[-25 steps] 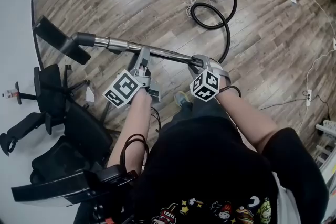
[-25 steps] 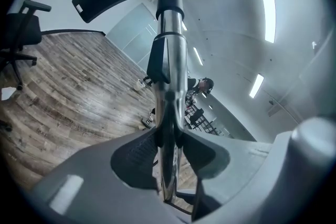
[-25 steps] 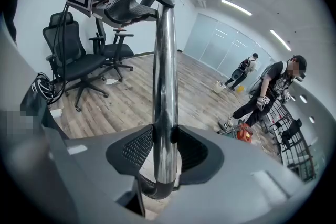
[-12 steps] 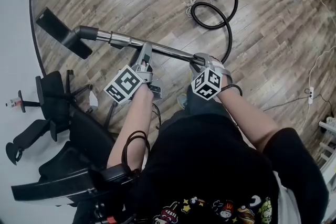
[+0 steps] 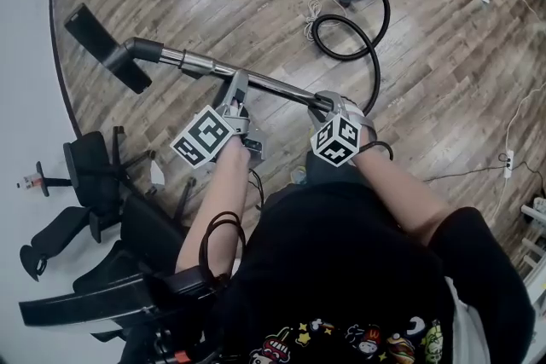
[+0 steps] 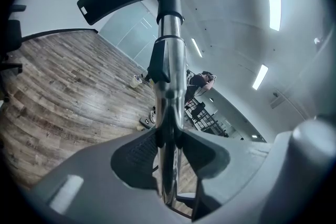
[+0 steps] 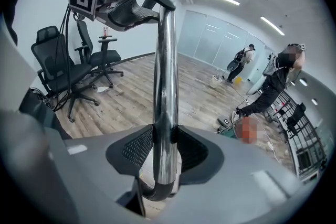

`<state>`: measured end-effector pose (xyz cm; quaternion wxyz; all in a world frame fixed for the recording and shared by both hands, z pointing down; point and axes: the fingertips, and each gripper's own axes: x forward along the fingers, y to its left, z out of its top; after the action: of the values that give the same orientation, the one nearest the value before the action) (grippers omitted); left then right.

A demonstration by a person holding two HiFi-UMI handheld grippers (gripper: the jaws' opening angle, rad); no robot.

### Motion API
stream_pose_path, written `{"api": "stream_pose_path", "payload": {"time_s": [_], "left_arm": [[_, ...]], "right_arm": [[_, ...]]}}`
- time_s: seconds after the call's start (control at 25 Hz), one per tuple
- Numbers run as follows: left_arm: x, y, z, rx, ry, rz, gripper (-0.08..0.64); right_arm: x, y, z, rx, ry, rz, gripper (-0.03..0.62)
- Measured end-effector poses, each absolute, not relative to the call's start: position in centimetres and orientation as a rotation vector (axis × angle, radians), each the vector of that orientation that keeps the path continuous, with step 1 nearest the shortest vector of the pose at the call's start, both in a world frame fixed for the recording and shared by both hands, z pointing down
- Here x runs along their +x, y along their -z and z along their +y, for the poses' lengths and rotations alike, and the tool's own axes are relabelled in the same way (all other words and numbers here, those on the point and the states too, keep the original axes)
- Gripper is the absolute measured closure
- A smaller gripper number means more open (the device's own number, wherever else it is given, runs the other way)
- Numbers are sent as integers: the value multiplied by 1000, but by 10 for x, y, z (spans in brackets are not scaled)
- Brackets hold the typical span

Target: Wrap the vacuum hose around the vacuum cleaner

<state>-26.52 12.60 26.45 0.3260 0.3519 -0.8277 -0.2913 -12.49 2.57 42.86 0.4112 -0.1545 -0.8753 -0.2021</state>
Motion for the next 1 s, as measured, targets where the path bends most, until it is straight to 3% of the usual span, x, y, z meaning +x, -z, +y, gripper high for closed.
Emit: {"api": "stream_pose_path", "payload": {"time_s": [1.0], "left_arm": [[-400,-268,32,1089,680,-2039,405]], "right_arm": [[-234,-426,-35,-204,376,-2200,422]]}}
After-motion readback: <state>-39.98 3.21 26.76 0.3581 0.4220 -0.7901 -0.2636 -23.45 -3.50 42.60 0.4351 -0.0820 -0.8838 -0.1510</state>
